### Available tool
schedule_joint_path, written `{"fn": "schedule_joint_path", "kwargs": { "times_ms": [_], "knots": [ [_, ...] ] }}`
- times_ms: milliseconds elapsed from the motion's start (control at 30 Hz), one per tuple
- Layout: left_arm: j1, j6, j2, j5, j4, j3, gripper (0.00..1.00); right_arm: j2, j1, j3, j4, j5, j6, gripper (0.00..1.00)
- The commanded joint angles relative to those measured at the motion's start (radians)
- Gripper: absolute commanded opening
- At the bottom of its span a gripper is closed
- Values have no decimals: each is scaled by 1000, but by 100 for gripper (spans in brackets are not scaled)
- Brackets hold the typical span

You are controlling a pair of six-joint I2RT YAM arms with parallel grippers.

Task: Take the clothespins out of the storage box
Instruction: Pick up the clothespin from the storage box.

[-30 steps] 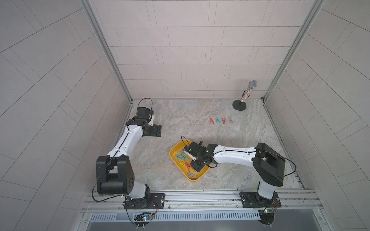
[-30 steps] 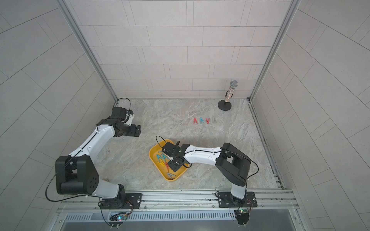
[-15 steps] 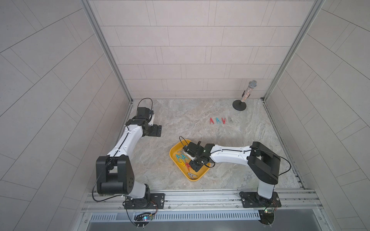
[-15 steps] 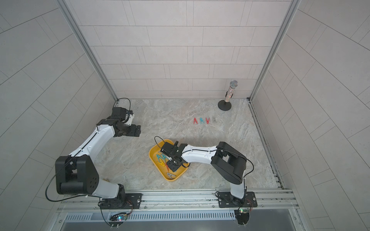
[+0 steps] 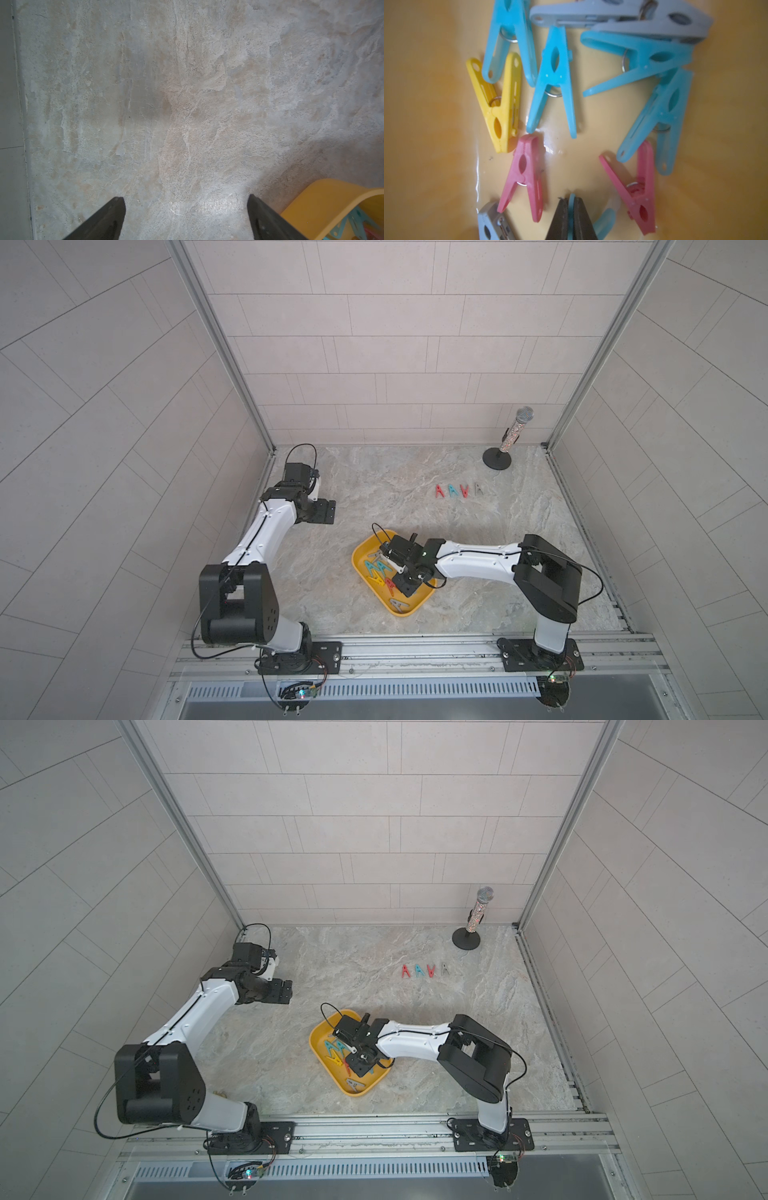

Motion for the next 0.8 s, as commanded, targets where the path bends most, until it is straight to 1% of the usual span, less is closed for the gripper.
{"fn": "schedule_joint_path", "kwargs": {
  "times_ms": [0,200,400,600,767],
  "knots": [
    [8,6,-7,-3,-14,2,100,-44,9,2,1,-12,2,7],
    [8,6,-4,-8,-12,1,100,-95,15,-20,45,-35,-3,1],
    [8,6,-4,-5,-13,1,100,-170,19,-38,77,-49,-8,0],
    [8,6,-4,-6,-13,1,100,-279,15,-67,129,12,1,0],
    [8,6,-1,-3,-12,2,100,-320,-8,-50,132,66,7,0]
  ]
}}
